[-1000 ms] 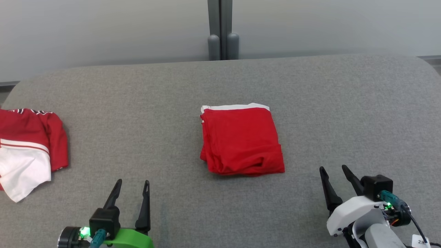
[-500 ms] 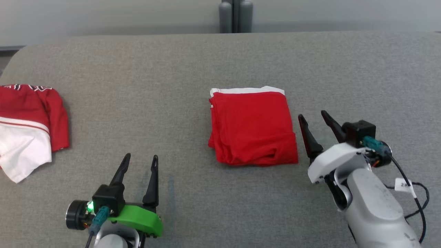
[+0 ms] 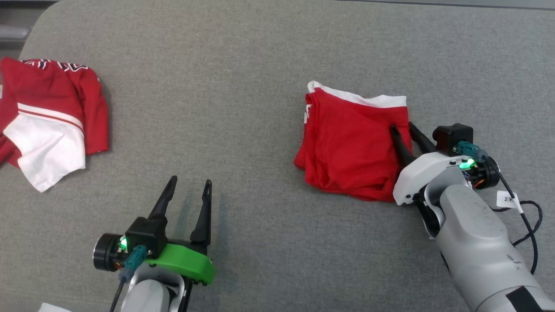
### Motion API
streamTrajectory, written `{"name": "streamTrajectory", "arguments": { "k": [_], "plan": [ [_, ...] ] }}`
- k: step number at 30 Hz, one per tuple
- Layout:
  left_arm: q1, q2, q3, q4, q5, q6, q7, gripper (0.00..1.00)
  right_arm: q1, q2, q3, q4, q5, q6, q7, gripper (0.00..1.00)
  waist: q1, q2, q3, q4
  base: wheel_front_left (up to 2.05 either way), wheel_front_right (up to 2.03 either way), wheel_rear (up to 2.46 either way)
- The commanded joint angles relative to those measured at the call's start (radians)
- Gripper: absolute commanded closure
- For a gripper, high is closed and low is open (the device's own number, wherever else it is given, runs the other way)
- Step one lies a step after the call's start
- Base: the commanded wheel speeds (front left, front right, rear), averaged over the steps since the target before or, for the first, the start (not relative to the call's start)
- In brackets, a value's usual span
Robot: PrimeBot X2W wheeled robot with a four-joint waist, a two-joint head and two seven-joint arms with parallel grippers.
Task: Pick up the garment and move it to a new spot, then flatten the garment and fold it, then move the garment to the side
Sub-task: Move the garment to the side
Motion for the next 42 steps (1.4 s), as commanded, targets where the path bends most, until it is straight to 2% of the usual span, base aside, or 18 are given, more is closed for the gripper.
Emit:
{"name": "streamTrajectory", "arguments": {
  "k": [1, 6, 10, 24, 31, 36, 42],
  "plan": [
    [-0.015, 0.001, 0.004, 0.003, -0.004, -0.003, -0.001, 0.0, 0.011, -0.004, 0.008, 0.026, 0.012, -0.001, 0.004, 1.0, 0.0, 0.0, 0.009, 0.008, 0.0, 0.0, 0.0],
    [-0.005, 0.002, 0.004, -0.004, 0.001, -0.003, -0.001, 0.0, 0.021, -0.006, 0.008, -0.002, 0.054, -0.002, 0.005, 1.0, 0.0, 0.0, -0.011, -0.027, 0.0, 0.0, 0.0],
    [0.012, 0.007, -0.004, -0.016, 0.008, -0.003, -0.001, 0.0, 0.049, -0.006, -0.008, -0.065, 0.074, -0.002, 0.002, 1.0, 0.0, 0.0, -0.047, -0.085, 0.0, 0.0, 0.0],
    [0.043, 0.021, -0.097, -0.062, -0.003, -0.003, -0.001, 0.0, 0.18, -0.004, 0.056, -0.184, 0.134, -0.001, 0.002, 1.0, 0.0, 0.0, -0.141, -0.426, 0.0, 0.0, 0.0],
    [0.05, 0.026, -0.159, -0.069, -0.015, -0.003, -0.001, 0.0, 0.227, -0.004, 0.093, -0.205, 0.151, -0.001, 0.002, 1.0, 0.0, 0.0, -0.15, -0.559, 0.0, 0.0, 0.0],
    [0.053, 0.038, -0.186, -0.075, -0.02, -0.003, -0.001, 0.0, 0.235, -0.004, 0.11, -0.222, 0.159, -0.001, 0.002, 1.0, 0.0, 0.0, -0.139, -0.61, 0.0, 0.0, 0.0],
    [0.042, 0.055, -0.203, -0.084, -0.021, -0.003, -0.001, 0.0, 0.223, -0.004, 0.102, -0.238, 0.133, -0.001, 0.002, 1.0, 0.0, 0.0, -0.102, -0.618, 0.0, 0.0, 0.0]
  ]
}}
